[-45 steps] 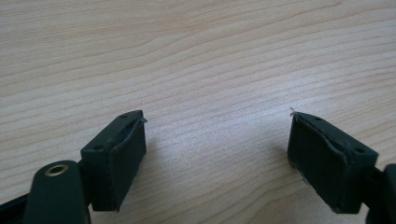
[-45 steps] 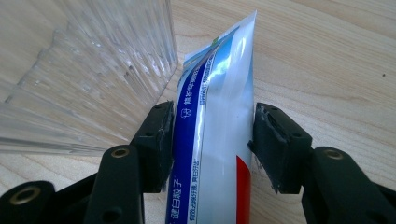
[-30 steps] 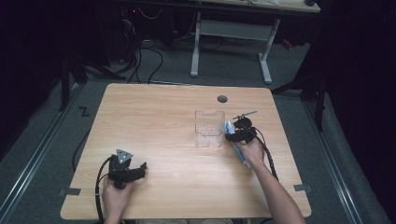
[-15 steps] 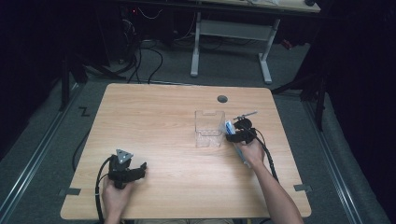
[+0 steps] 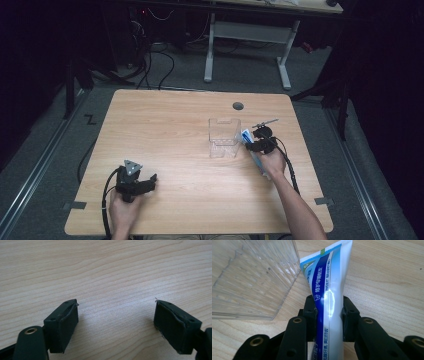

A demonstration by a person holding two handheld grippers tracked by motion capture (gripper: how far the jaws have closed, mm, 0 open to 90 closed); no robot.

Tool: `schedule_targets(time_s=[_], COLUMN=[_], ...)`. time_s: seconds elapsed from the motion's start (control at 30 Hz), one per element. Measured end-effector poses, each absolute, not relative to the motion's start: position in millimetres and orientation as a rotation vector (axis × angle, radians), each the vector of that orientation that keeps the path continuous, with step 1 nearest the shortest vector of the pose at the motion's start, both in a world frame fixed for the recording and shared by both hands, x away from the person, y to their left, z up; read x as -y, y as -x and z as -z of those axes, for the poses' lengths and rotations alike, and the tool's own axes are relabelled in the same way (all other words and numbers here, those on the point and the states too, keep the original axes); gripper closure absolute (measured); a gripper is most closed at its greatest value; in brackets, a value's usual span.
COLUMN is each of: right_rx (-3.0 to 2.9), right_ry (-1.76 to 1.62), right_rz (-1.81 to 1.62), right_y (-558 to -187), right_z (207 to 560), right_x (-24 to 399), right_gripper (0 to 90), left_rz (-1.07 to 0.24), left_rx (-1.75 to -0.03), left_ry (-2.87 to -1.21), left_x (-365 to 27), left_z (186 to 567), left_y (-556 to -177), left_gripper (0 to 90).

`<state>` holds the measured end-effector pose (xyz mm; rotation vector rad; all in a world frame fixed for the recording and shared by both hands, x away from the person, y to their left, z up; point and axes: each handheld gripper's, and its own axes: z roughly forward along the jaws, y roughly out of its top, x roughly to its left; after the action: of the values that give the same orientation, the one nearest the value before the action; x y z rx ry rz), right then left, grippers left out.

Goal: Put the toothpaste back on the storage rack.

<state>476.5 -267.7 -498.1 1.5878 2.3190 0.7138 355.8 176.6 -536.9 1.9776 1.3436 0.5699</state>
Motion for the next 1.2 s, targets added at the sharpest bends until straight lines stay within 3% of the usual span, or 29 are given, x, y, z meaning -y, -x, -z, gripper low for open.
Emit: schedule_targets(time_s=[1.2], right_rx=[-2.222], right_ry=[-1.425], right_rz=[-0.925], right_y=[-439], right_z=[438], right_x=[291], right_gripper=[70.4], left_rz=[-0.57], left_rx=[-1.344], left_ry=[-1.978], left_x=[-177], left_z=[537], left_y=[-356], left_gripper=[20.0])
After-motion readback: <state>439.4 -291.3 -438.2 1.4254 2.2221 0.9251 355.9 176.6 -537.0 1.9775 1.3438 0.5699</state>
